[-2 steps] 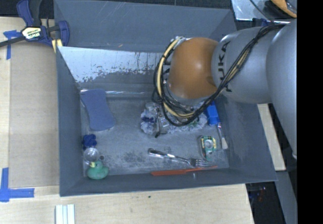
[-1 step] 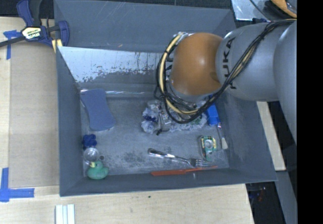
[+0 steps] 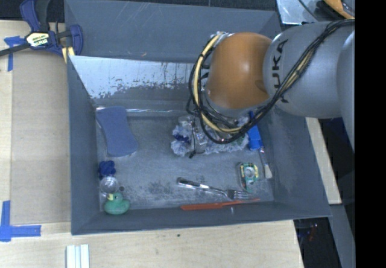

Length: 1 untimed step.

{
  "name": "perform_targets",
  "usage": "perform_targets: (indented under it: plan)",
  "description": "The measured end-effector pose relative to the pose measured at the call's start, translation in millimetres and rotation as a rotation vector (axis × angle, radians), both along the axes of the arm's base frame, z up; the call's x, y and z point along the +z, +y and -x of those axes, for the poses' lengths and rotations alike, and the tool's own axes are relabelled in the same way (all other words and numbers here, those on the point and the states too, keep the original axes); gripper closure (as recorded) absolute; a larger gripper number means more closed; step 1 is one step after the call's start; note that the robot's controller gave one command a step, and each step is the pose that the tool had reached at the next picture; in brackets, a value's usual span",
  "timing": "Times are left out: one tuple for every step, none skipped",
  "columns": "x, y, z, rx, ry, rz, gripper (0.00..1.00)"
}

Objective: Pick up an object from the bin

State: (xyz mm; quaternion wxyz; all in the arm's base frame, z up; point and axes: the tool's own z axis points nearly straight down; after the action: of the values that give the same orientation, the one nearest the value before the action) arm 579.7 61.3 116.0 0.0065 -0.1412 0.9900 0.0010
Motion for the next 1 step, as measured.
perform_targets:
  plan:
    - [23.0, -0.2, -0.1, -0.001, -0.001, 0.0, 1.0]
